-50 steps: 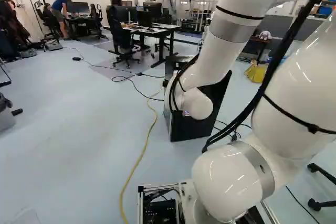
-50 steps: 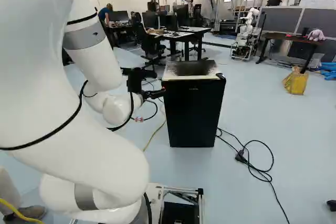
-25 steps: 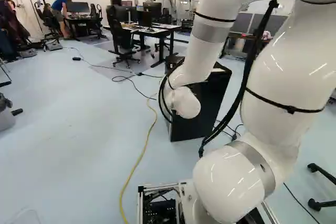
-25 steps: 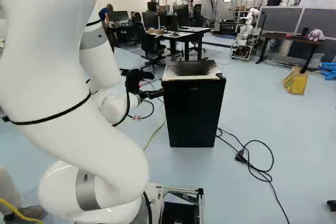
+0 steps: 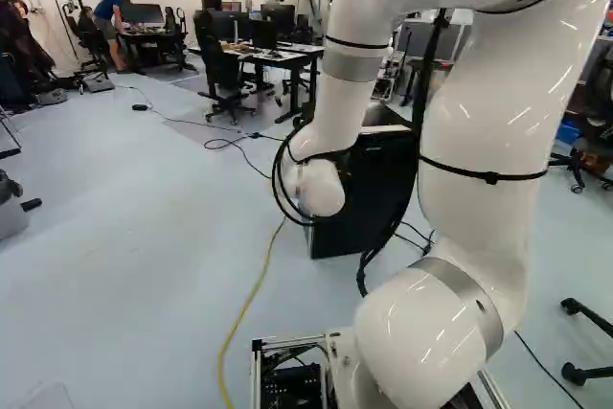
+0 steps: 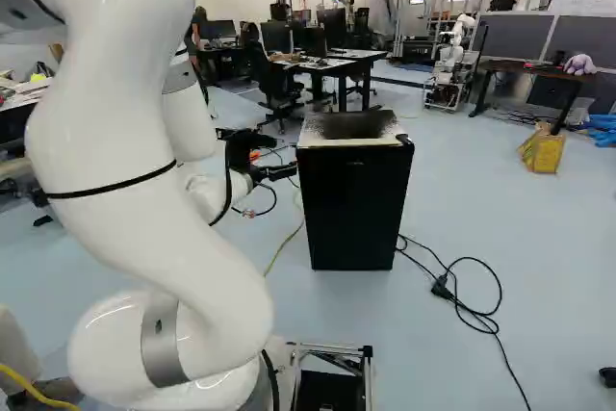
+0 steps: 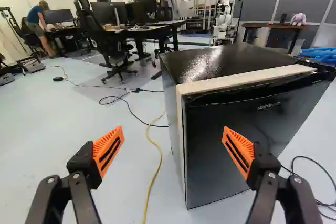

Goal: Grab a drink from the fridge

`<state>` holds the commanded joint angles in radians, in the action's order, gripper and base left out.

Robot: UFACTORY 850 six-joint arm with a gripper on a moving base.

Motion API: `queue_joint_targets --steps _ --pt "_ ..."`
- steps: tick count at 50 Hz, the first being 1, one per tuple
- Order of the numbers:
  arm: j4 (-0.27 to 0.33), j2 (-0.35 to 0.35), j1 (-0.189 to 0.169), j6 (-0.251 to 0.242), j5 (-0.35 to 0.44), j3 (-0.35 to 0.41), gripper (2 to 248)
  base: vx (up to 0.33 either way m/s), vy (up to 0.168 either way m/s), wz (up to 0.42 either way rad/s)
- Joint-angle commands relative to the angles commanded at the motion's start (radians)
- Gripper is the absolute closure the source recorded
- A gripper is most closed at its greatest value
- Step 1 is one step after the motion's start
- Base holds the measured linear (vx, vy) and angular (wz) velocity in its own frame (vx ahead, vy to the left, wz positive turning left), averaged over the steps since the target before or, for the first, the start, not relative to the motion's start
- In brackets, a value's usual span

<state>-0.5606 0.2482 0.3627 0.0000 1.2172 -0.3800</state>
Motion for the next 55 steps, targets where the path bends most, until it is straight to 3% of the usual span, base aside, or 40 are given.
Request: queue_joint_targets --steps 31,55 --pt "-0.188 0.19 0.066 0.0 0.074 -0.14 3 0.0 0.0 0.0" --pt "-0.337 0.341 0.096 0.0 0.126 -0.272 3 0.0 0.0 0.0"
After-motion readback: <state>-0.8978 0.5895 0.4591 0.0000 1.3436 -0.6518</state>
